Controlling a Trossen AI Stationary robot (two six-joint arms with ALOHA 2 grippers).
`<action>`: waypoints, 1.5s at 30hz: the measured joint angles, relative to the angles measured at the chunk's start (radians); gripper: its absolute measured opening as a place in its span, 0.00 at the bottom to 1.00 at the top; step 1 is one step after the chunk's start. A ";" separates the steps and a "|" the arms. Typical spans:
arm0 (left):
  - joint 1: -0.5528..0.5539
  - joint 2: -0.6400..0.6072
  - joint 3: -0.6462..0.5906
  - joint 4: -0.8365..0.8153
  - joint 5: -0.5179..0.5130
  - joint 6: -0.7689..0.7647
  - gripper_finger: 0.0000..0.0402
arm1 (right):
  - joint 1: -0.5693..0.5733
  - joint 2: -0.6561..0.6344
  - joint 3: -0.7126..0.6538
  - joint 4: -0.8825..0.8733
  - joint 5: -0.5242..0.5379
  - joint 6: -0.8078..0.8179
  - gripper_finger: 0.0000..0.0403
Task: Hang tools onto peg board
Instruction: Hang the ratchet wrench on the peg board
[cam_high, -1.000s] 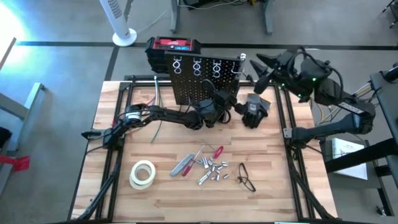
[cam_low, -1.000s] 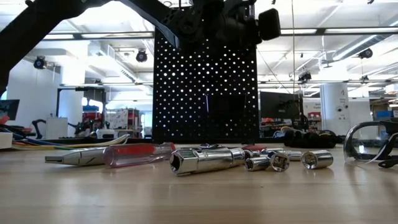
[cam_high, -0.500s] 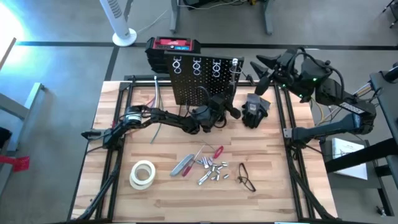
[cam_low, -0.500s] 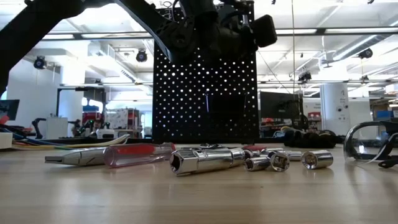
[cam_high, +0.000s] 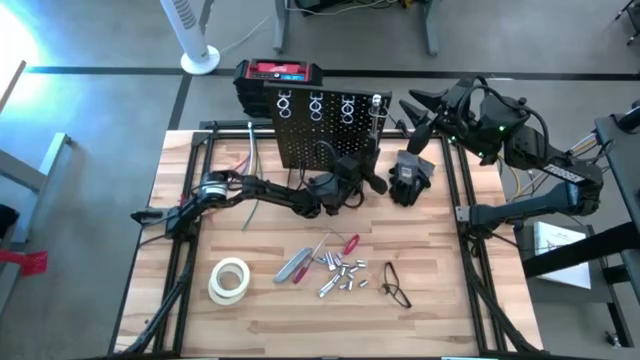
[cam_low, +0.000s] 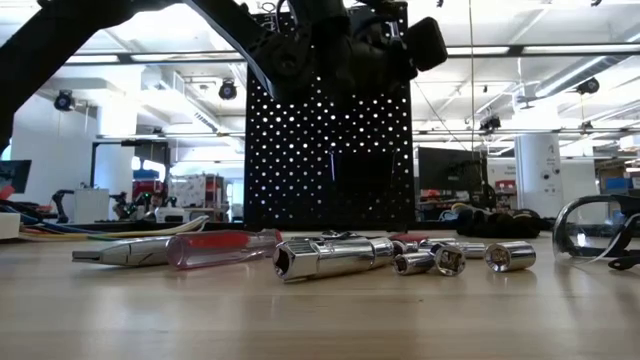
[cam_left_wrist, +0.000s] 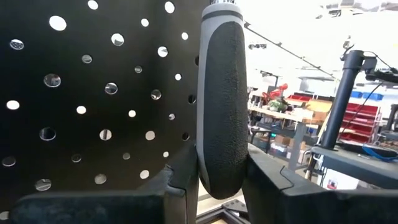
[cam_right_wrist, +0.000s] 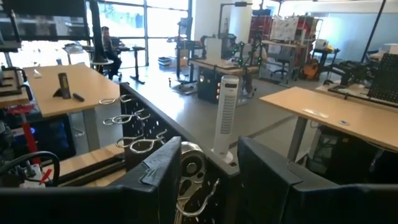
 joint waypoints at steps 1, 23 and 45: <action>-0.003 0.000 0.000 0.000 0.000 -0.002 0.19 | 0.000 0.000 0.000 0.000 0.000 0.000 0.36; -0.014 0.111 0.031 0.200 0.007 0.151 0.19 | 0.000 0.000 0.002 -0.003 0.001 -0.010 0.36; -0.014 0.110 0.058 0.131 0.009 0.095 0.24 | 0.000 0.000 0.003 -0.018 0.001 -0.010 0.34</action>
